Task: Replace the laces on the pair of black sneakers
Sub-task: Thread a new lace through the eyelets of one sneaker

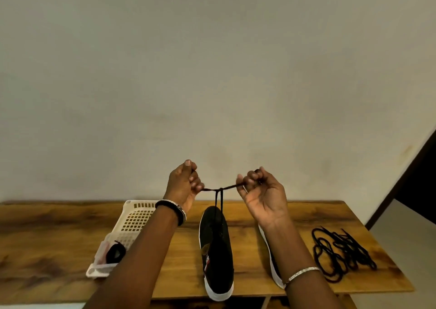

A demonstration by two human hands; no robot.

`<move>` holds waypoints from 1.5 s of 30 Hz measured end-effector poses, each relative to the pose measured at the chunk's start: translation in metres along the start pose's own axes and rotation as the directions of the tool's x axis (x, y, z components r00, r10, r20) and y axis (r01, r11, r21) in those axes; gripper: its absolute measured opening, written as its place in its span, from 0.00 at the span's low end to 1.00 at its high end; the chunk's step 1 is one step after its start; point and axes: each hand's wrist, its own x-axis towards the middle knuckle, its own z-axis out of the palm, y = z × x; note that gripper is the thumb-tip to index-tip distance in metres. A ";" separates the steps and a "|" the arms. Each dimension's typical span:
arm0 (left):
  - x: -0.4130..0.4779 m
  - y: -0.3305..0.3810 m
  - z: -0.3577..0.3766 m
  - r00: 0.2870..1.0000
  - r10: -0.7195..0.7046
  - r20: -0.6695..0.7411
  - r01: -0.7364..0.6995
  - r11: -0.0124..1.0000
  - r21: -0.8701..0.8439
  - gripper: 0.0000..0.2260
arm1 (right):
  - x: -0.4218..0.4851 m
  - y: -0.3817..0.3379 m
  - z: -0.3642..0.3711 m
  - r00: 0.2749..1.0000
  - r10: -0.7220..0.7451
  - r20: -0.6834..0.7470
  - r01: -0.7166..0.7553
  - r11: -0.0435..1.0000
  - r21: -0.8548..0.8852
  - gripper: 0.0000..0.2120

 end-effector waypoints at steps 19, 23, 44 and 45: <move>0.009 -0.057 -0.067 0.988 -0.129 0.081 0.095 0.936 0.338 0.18 | 0.014 -0.001 -0.099 0.994 -0.027 0.108 0.111 0.109 -0.988 0.11; -0.003 -0.085 -0.047 0.955 -0.293 0.048 0.294 0.905 -0.307 0.17 | 0.016 0.038 -0.101 0.993 0.031 -0.112 -0.071 0.927 -0.368 0.13; 0.014 -0.152 -0.098 0.986 -0.105 0.133 -0.080 0.405 0.911 0.12 | 0.031 0.061 -0.168 0.993 0.004 0.115 0.085 -0.694 -0.715 0.09; 0.009 -0.154 -0.093 0.988 -0.134 0.070 0.012 0.531 0.847 0.13 | 0.028 0.063 -0.166 0.994 -0.045 0.098 0.044 -0.658 -0.752 0.08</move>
